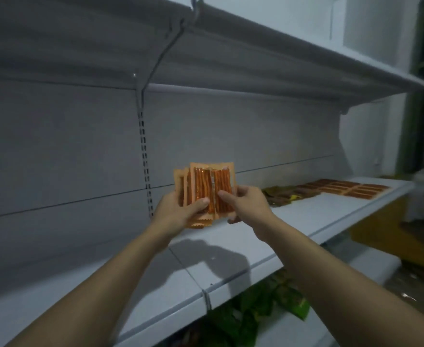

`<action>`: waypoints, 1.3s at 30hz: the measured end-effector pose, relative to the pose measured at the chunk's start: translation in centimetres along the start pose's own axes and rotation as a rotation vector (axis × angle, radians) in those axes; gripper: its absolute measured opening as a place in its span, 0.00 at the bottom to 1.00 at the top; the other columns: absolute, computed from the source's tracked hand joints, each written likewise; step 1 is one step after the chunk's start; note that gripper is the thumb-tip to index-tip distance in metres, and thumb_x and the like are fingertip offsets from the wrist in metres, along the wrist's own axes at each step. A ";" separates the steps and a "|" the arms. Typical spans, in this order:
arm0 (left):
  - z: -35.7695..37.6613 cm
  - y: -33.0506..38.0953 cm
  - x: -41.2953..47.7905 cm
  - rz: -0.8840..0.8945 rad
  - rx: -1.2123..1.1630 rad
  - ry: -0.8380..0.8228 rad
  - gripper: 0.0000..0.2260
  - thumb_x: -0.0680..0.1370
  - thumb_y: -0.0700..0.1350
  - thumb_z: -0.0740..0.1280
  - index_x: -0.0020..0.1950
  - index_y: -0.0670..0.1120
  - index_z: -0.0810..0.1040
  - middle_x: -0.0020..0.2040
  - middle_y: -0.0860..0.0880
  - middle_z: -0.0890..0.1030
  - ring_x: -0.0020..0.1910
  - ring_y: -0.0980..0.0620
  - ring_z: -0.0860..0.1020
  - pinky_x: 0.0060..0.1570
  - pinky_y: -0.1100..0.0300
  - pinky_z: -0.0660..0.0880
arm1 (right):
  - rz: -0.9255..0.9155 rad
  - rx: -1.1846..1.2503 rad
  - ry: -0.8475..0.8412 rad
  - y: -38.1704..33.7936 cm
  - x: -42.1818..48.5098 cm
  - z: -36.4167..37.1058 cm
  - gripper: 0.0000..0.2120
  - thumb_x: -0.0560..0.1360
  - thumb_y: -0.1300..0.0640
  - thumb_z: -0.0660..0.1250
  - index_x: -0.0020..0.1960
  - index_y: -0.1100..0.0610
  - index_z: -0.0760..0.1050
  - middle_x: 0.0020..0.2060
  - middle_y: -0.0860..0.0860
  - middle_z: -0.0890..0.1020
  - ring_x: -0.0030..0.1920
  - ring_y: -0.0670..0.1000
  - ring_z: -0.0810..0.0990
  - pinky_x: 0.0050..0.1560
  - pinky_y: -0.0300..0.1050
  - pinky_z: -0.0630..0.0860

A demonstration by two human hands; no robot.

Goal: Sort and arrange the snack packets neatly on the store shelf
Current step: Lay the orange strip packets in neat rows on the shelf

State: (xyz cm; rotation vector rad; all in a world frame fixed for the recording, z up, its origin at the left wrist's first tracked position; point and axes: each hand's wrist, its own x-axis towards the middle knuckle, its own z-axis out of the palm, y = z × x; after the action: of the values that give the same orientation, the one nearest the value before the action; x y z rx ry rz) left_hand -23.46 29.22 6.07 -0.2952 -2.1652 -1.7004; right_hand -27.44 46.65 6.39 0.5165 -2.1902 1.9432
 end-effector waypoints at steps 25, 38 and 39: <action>34.2 2.8 4.2 -0.007 -0.165 -0.355 0.10 0.81 0.52 0.65 0.55 0.48 0.80 0.42 0.50 0.86 0.33 0.57 0.82 0.23 0.67 0.70 | 0.209 0.349 0.469 6.1 -7.4 -29.6 0.11 0.77 0.56 0.69 0.59 0.57 0.79 0.47 0.54 0.87 0.48 0.53 0.86 0.45 0.48 0.81; 44.4 0.2 17.9 -0.011 -0.230 -0.442 0.10 0.81 0.53 0.64 0.53 0.49 0.80 0.41 0.51 0.86 0.34 0.56 0.83 0.25 0.66 0.72 | 0.163 0.195 0.525 9.1 4.8 -40.5 0.12 0.79 0.56 0.67 0.60 0.59 0.78 0.49 0.54 0.86 0.50 0.53 0.86 0.58 0.53 0.79; 45.0 -0.1 19.5 -0.014 -0.213 -0.437 0.09 0.82 0.51 0.63 0.53 0.48 0.79 0.40 0.50 0.86 0.33 0.56 0.83 0.25 0.65 0.72 | 0.159 0.188 0.534 9.3 6.3 -41.4 0.12 0.79 0.57 0.67 0.60 0.60 0.78 0.49 0.54 0.86 0.50 0.53 0.86 0.58 0.54 0.79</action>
State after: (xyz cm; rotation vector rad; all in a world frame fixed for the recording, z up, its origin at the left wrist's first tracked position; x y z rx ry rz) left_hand -48.42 71.49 4.84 -0.7751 -2.2731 -2.0301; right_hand -40.85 87.37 5.64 -0.1545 -1.7652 2.0708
